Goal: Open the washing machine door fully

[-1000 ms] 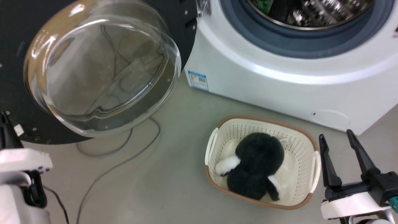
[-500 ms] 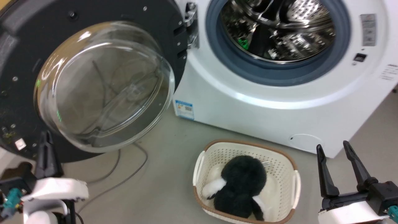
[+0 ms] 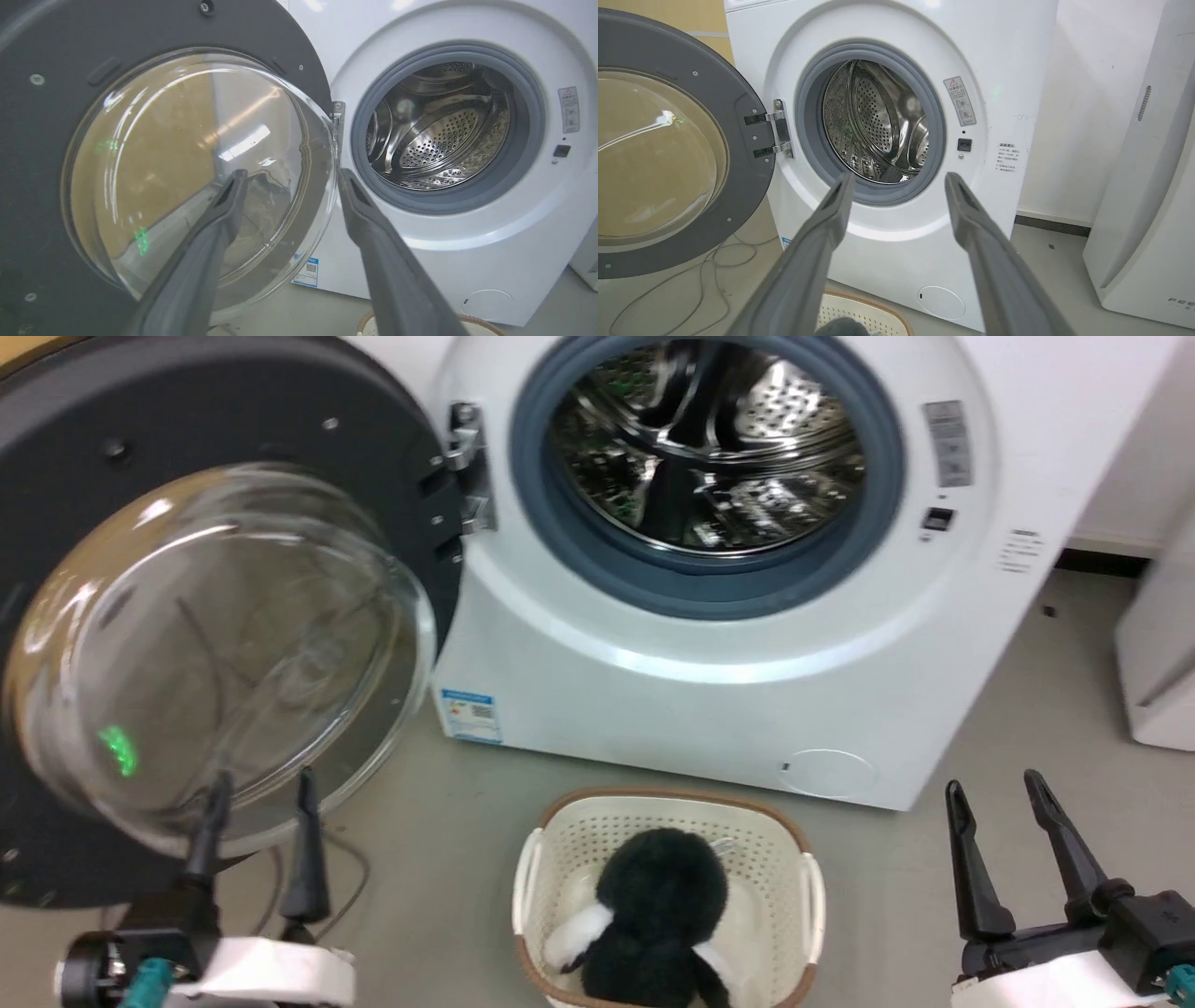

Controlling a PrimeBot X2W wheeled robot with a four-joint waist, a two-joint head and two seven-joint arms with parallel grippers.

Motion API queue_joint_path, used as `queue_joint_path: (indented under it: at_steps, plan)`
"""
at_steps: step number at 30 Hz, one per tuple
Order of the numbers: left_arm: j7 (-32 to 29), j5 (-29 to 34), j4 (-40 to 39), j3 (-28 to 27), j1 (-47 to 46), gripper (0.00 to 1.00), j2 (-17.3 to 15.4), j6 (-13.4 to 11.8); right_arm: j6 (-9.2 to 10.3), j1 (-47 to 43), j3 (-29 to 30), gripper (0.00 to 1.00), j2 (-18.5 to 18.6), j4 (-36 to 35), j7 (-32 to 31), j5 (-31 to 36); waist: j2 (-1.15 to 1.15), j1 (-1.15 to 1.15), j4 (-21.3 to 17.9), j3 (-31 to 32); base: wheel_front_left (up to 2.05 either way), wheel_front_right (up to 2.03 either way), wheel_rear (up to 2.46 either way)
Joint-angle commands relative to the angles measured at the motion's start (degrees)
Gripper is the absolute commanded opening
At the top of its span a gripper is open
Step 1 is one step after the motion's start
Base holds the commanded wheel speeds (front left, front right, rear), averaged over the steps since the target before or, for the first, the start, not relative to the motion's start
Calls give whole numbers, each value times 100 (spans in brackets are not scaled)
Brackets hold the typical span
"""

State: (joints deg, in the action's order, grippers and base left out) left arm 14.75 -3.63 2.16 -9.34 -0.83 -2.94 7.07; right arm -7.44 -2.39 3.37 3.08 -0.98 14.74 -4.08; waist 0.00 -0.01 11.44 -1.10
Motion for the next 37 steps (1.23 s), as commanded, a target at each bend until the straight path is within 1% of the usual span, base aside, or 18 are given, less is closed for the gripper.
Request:
queue_joint_path:
  at_steps: [1,8,9,16,17,37]
  plan:
    - [25,-4,-16,71,104,100,4,-1,-5,-84,-18,100,-20,-27,26,-17,0,1,-193,44,0,0,0]
    - [25,31,-34,287,280,100,5,-136,-5,-84,-27,100,-20,-35,26,-77,0,1,-595,55,0,0,0]
    - [25,18,-66,444,413,100,5,-238,-5,-139,-24,100,-20,-34,26,-113,0,1,-842,63,0,0,0]
    - [25,-121,-109,547,557,100,6,-418,-5,-233,-28,100,-20,-23,26,-155,0,1,-1082,84,0,0,0]
    - [-1,-105,-86,534,491,0,10,-409,0,-157,-26,0,-1,-9,-1,-117,0,1,-1069,79,0,0,0]
    - [-208,-44,-97,587,435,0,12,-446,-1,-106,-61,0,-3,12,-202,-43,0,1,-1085,84,0,0,0]
